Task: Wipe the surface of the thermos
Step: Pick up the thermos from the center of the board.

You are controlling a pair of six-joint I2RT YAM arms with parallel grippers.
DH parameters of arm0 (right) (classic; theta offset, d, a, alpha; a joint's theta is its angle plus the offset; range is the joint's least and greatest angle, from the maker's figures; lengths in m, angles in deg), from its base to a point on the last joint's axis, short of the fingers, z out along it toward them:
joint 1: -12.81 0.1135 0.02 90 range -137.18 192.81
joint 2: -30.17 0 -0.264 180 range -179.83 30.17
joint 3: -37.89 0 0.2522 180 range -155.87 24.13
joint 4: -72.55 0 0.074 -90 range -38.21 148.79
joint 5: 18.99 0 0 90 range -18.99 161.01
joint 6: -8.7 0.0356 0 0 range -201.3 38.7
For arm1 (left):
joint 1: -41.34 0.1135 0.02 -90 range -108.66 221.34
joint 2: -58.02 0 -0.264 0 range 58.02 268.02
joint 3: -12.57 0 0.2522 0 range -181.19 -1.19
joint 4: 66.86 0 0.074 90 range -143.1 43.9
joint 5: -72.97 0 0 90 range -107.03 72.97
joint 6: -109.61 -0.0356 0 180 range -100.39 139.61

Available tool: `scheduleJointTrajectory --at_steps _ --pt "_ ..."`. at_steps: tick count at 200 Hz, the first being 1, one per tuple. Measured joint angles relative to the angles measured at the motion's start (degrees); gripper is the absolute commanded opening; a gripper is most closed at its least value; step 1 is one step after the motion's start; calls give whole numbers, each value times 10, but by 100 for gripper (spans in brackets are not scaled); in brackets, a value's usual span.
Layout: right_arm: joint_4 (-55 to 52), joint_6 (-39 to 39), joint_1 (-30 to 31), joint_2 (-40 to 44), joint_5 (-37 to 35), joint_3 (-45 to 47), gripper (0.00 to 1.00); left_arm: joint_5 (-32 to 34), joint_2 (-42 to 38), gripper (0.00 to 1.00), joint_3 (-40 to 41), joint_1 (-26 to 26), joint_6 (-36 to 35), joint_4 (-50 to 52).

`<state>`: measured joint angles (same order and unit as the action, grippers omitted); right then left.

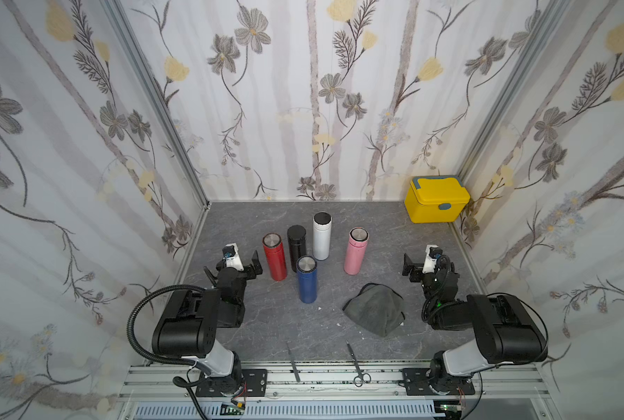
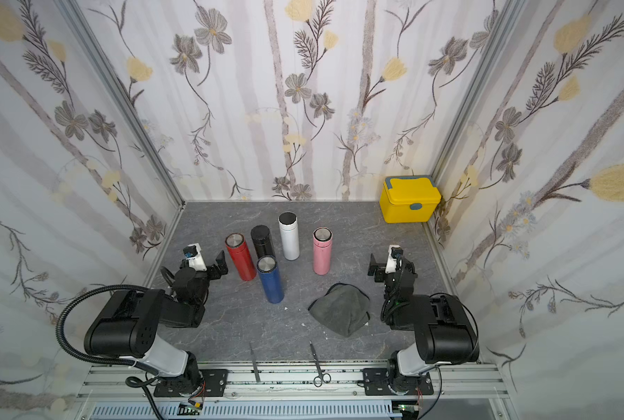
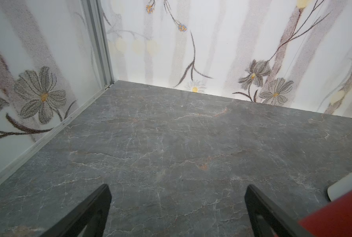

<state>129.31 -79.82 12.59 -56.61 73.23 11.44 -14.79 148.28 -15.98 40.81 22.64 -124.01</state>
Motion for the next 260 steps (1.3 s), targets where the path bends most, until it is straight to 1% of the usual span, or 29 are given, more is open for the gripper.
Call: scheduleJointTrajectory --at_steps 156,171,183,206,219,239,260 --pt "2 0 -1 2 0 1 100 -4 0 100 0 0 0 0" --pt "-9 0 -1 10 0 -5 100 4 -2 100 -2 0 1 1" --pt "-39 0 -1 34 -3 -18 100 24 -20 100 -10 -1 8 28" --pt "-127 13 1 103 -26 -72 100 62 -100 100 -45 2 23 92" --pt "-205 35 2 136 -47 -118 100 85 -142 100 -57 2 36 124" --pt "-338 75 2 170 -78 -204 100 123 -200 100 -91 3 70 215" --pt "-456 125 9 195 -82 -270 100 155 -274 100 -129 4 133 322"
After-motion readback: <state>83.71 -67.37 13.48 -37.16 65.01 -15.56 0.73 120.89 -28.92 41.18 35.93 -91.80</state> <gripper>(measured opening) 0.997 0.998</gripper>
